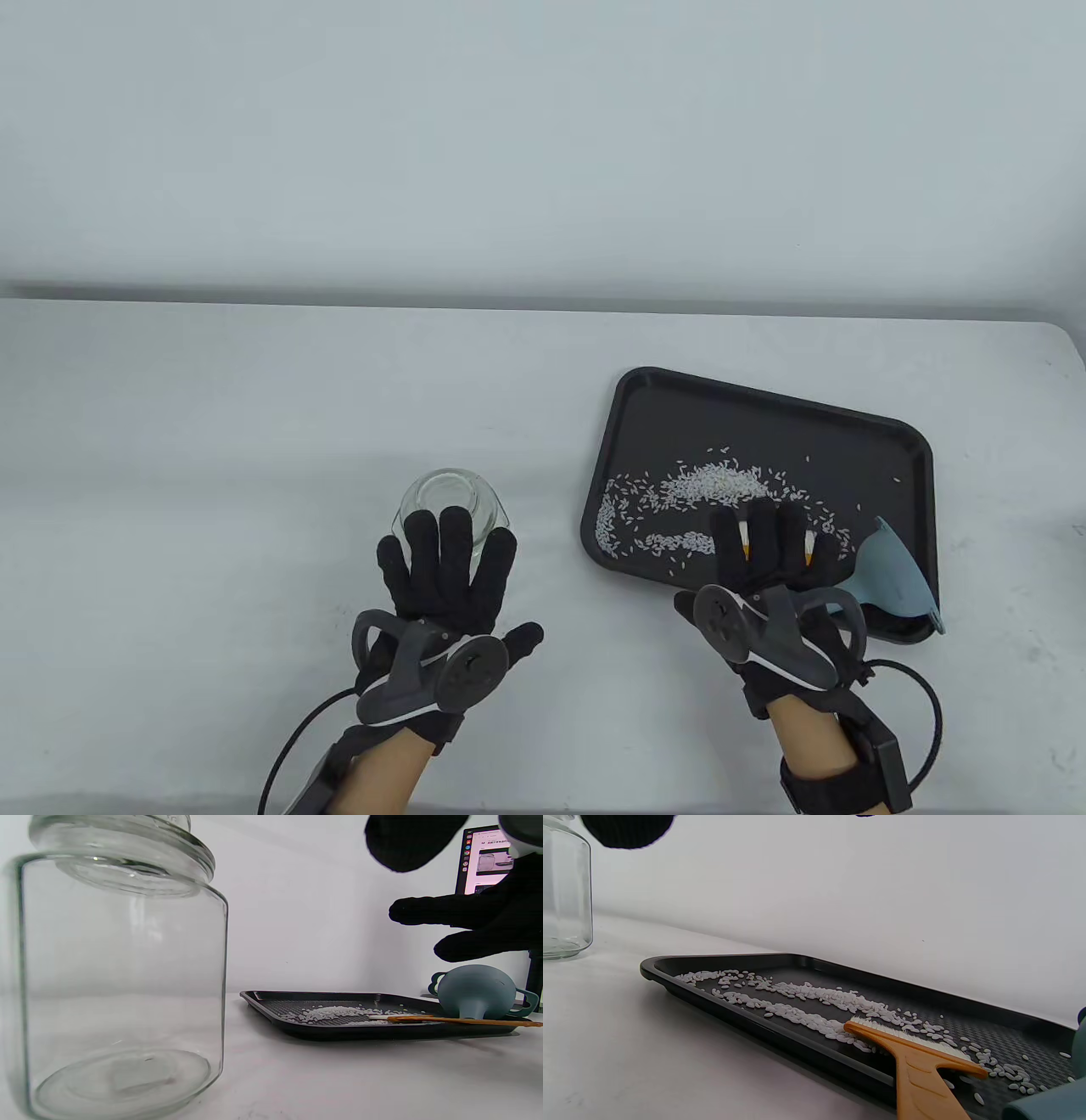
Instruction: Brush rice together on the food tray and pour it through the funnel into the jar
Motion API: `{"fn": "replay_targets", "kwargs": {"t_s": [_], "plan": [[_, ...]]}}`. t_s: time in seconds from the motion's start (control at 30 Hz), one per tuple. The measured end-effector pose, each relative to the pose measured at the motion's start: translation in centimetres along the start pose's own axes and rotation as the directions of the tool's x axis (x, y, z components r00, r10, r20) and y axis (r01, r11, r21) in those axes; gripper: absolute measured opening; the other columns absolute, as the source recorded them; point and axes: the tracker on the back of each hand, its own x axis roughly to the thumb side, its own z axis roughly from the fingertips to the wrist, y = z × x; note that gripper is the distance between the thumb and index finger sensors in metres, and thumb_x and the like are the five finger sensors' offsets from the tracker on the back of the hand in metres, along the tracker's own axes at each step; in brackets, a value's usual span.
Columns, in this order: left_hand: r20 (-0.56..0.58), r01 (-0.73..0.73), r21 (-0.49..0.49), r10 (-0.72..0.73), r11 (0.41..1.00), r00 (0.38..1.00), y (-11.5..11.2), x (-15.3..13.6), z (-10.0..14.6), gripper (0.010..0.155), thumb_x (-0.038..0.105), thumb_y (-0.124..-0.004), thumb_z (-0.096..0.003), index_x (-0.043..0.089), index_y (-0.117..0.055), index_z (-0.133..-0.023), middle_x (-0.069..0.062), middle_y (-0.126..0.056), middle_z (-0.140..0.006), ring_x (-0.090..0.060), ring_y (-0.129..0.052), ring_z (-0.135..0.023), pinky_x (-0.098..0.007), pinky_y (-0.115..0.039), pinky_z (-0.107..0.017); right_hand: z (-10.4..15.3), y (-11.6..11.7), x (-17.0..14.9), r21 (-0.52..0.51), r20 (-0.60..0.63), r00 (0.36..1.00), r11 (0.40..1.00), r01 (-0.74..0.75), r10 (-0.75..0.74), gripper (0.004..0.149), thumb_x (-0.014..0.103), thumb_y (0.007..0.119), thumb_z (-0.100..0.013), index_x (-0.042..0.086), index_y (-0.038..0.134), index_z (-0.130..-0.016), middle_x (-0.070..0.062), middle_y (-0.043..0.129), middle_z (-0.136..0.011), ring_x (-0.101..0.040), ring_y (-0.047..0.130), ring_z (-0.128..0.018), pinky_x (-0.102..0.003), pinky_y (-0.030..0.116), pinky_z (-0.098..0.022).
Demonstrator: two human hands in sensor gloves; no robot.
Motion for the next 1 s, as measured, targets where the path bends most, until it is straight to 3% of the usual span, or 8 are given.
{"fn": "replay_targets", "kwargs": {"t_s": [0.7,1.0], "plan": [[-0.006,-0.020,0.015,0.020,1.000,1.000,0.1,-0.2,-0.1,0.097,0.061,-0.059,-0.0539,0.007,-0.005,-0.112,-0.043,0.003,-0.108,-0.081,-0.002,-0.093,-0.087,0.002,-0.051,-0.1,0.2,-0.2,0.021,-0.002,1.000,1.000,0.014,-0.014,0.093,0.065,0.054,-0.049,0.005,0.013,-0.107,-0.036,0.015,-0.109,-0.069,0.022,-0.098,-0.083,0.022,-0.055],[-0.075,-0.169,0.187,0.185,0.968,0.980,1.3,-2.5,-0.7,0.093,0.056,-0.063,-0.0550,0.003,-0.013,-0.114,-0.046,-0.009,-0.109,-0.080,-0.016,-0.095,-0.088,-0.006,-0.054,-0.2,0.2,-0.3,0.025,-0.009,1.000,0.999,0.020,-0.020,0.093,0.064,0.054,-0.049,0.005,0.013,-0.107,-0.036,0.015,-0.109,-0.069,0.022,-0.097,-0.083,0.022,-0.055]]}}
